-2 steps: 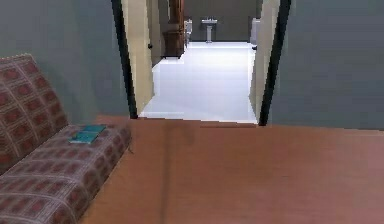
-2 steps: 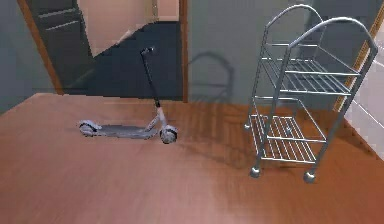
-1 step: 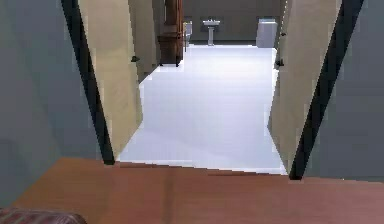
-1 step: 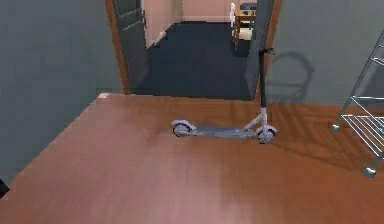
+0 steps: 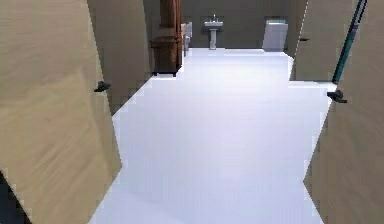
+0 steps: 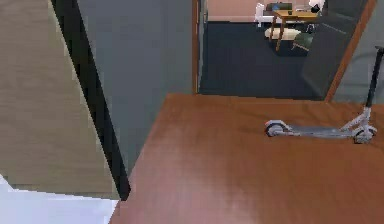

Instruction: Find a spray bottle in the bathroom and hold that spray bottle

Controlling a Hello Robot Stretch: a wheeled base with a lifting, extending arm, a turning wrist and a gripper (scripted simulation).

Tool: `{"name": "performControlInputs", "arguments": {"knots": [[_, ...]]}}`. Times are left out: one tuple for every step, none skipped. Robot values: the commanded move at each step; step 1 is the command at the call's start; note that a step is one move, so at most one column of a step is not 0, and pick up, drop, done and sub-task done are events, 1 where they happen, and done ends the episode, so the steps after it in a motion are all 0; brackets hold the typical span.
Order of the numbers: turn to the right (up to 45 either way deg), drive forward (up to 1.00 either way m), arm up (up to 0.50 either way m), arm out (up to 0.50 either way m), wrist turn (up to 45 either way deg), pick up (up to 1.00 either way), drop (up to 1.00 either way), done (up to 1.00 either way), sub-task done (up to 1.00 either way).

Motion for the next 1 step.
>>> {"name": "performControlInputs", "arguments": {"knots": [[0.0, 1.0, 0.0, 0.0, 0.0, 0.0, 0.0, 0.0, 0.0]]}}
